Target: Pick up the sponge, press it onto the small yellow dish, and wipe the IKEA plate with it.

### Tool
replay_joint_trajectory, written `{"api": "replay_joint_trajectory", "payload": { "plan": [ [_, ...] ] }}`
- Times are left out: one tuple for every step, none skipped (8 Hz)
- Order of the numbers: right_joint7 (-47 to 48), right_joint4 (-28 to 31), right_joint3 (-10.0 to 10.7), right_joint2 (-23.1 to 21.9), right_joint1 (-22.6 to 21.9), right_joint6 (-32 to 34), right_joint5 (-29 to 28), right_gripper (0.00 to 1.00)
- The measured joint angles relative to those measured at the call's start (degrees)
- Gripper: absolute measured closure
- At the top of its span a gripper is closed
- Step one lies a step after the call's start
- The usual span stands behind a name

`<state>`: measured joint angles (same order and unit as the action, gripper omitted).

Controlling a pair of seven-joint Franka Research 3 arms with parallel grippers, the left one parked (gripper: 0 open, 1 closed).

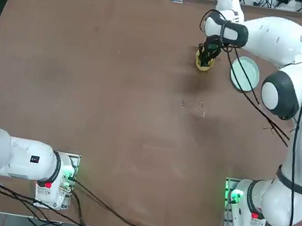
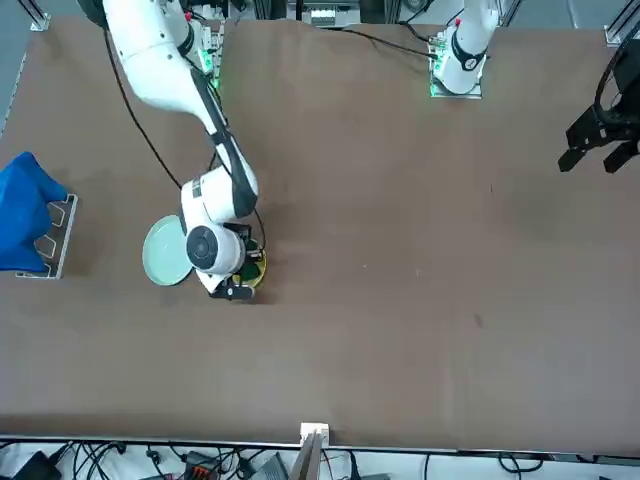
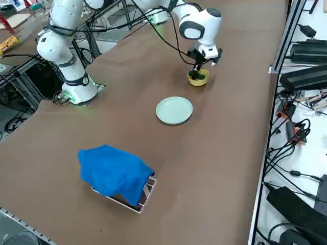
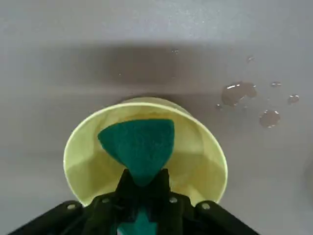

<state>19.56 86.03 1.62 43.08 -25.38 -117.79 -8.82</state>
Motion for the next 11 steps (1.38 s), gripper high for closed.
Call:
{"api": "replay_joint_trajectory", "payload": {
  "plan": [
    [-0.22, -0.06, 0.00, 0.00, 0.07, 0.01, 0.00, 0.90],
    [-0.53, -0.06, 0.00, 0.01, 0.14, 0.01, 0.00, 0.90],
    [-0.98, -0.06, 0.00, 0.03, 0.18, 0.01, 0.00, 0.90],
    [-1.65, -0.06, 0.00, 0.09, 0.25, 0.01, 0.00, 0.90],
    [-2.01, -0.06, 0.00, 0.17, 0.31, -0.01, -0.01, 0.90],
    [-2.13, -0.06, 0.00, 0.18, 0.33, -0.02, -0.01, 0.90],
    [-2.16, -0.06, 0.00, 0.19, 0.35, -0.02, -0.01, 0.90],
    [-2.17, -0.06, 0.00, 0.21, 0.42, -0.02, -0.01, 0.90],
    [-2.24, -0.07, 0.00, 0.22, 0.52, -0.04, -0.01, 0.90],
    [-2.37, -0.23, 0.00, 0.23, 0.56, -0.03, -0.01, 0.90],
    [-2.44, -0.79, 0.00, 0.18, 0.55, -0.02, -0.01, 0.90]
  ]
}}
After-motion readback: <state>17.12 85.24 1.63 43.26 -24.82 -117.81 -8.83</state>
